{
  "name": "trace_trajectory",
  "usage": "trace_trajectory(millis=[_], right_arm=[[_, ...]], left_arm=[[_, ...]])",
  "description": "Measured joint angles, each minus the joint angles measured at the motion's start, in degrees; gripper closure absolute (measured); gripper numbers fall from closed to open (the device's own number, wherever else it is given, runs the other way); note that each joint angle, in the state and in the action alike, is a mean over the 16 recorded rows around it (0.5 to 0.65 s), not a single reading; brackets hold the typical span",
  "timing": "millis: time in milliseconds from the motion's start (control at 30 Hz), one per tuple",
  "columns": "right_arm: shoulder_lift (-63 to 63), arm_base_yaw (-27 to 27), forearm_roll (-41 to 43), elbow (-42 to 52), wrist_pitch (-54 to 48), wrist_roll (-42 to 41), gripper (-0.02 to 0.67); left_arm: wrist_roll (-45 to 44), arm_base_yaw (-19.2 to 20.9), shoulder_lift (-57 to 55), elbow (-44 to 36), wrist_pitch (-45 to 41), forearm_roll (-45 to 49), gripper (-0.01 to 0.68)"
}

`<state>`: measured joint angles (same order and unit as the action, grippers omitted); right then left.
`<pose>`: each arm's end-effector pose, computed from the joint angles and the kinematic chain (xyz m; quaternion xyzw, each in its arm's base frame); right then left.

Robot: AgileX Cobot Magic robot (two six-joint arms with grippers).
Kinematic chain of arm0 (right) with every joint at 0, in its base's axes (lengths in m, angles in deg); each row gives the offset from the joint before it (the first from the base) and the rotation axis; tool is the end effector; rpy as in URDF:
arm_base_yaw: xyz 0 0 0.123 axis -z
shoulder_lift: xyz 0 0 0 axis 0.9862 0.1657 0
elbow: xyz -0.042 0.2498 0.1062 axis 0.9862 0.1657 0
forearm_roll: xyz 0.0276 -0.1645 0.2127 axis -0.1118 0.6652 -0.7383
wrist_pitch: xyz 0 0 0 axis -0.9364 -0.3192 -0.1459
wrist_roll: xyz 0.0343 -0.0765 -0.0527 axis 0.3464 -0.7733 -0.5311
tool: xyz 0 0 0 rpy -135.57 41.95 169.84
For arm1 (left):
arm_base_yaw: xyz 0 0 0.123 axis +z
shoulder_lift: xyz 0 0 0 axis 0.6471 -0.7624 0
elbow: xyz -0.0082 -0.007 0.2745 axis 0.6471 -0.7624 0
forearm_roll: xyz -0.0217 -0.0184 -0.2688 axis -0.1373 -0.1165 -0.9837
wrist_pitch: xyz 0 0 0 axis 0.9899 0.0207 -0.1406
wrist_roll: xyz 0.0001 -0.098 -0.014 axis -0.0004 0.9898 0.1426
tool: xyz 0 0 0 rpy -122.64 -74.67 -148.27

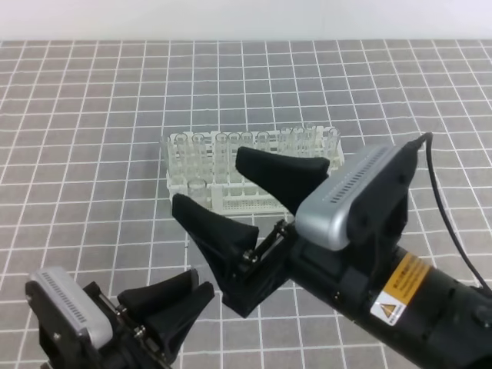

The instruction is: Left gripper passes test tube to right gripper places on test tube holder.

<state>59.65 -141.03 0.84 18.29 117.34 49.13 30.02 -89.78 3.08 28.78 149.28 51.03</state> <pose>0.1600 0.2592 0.2862 -0.2419 0.6264 0.3982 0.6250 0.1243 -0.1447 0.1627 0.2309 0.6310 -0.3598 0.6474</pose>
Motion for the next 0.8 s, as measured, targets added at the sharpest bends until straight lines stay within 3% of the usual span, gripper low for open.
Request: trace_trajectory(millis=[800], right_arm=[[10.3,0.0,-2.1,-1.8,7.0,1.0,0.585]], left_arm=[[-0.2,0.0,0.0,0.0,-1.4,1.5,0.668]])
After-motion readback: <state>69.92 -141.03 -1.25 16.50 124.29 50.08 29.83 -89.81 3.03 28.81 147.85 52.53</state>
